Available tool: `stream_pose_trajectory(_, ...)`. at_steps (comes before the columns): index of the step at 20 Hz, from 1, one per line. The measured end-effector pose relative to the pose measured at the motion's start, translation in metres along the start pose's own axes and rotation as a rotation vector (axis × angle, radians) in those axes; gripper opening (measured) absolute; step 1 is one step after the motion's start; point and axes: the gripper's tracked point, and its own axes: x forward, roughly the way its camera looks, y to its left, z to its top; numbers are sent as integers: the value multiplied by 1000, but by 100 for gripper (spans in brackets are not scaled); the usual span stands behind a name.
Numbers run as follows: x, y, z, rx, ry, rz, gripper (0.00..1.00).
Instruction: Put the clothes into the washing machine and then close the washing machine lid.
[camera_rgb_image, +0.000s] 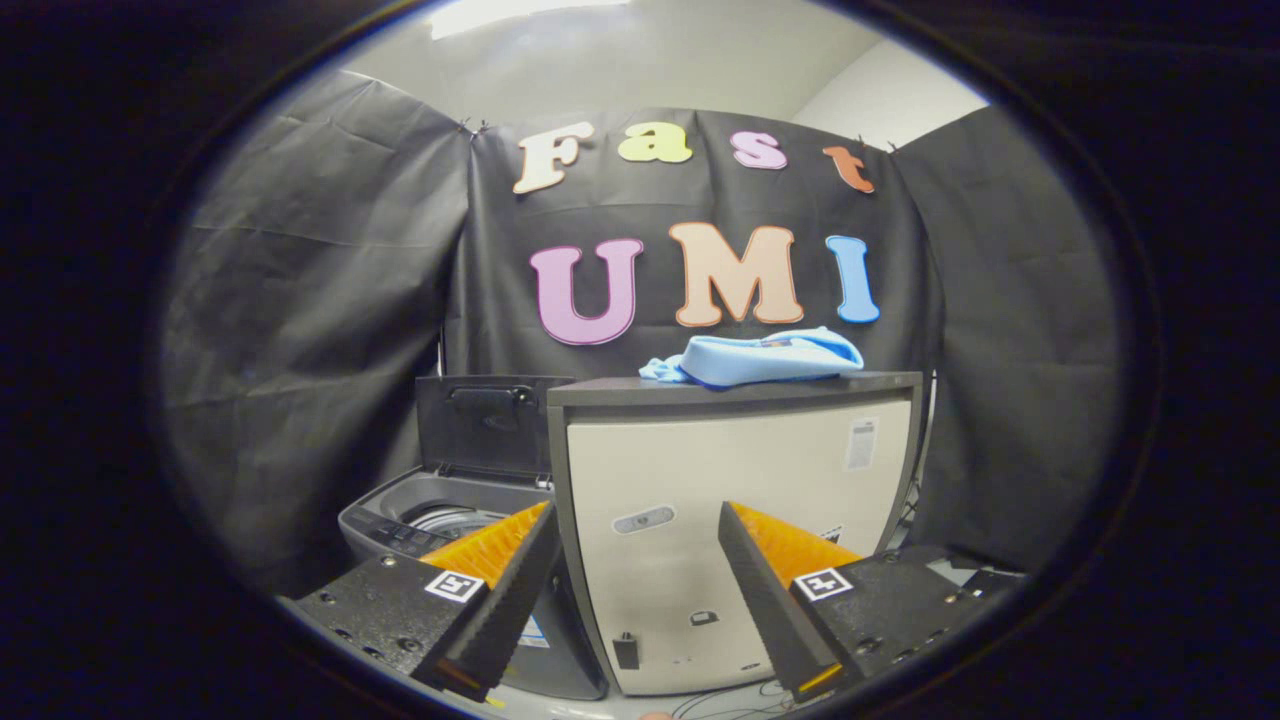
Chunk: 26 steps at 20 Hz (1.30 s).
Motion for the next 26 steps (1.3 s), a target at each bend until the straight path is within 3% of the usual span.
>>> stream_pose_trajectory(11, 87, -21, 126, -31, -34, -16, 97)
stream_pose_trajectory(16, 155, -39, 167, 65, 14, -18, 97)
stream_pose_trajectory(20, 211, -68, 163, 82, 117, -77, 94)
stream_pose_trajectory(24, 252, -95, 122, 94, 280, -150, 95)
stream_pose_trajectory(26, 262, -108, 105, 32, 355, -196, 95)
